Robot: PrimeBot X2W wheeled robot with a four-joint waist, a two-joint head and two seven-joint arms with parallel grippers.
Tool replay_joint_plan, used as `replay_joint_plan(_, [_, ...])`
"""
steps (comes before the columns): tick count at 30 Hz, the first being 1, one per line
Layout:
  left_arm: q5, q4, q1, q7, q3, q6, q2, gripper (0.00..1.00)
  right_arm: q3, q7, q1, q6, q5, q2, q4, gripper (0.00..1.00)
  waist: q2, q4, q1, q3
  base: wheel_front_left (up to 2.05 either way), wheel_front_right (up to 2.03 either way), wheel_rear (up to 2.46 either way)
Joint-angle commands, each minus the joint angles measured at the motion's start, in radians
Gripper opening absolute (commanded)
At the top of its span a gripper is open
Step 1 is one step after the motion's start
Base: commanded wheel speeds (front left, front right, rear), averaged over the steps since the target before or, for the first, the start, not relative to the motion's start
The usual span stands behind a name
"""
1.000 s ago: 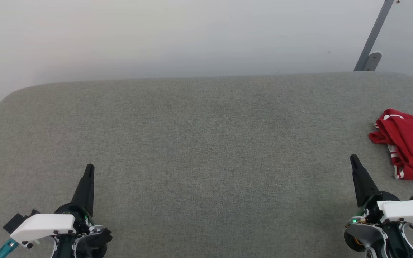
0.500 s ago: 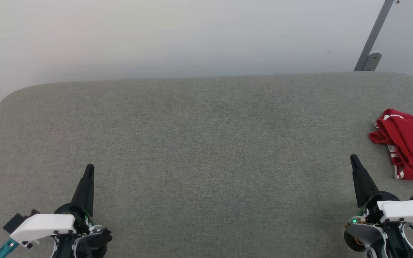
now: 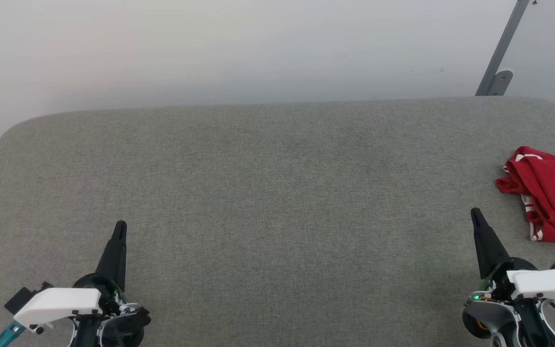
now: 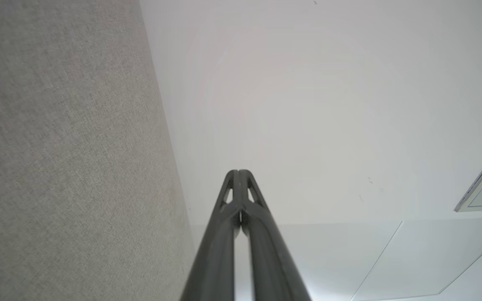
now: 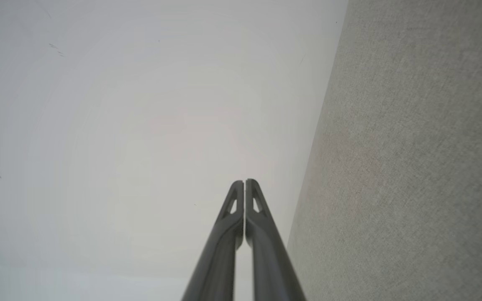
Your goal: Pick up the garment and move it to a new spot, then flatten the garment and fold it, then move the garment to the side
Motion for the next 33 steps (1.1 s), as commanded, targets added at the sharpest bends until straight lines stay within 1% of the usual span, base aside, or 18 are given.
replay_joint_plan(1, [0.003, 0.000, -0.013, 0.003, 0.003, -0.006, -0.002, 0.00, -0.001, 0.003, -0.005, 0.000, 0.002, 0.002, 0.003, 0.00, 0.0000, 0.000, 0.0000, 0.000, 0.00, 0.00, 0.00])
replay_joint_plan(33, [0.005, 0.000, -0.013, 0.006, 0.006, -0.006, -0.003, 0.00, -0.001, 0.003, -0.005, 0.000, 0.002, 0.002, 0.003, 0.00, 0.0000, 0.000, 0.0000, 0.000, 0.00, 0.00, 0.00])
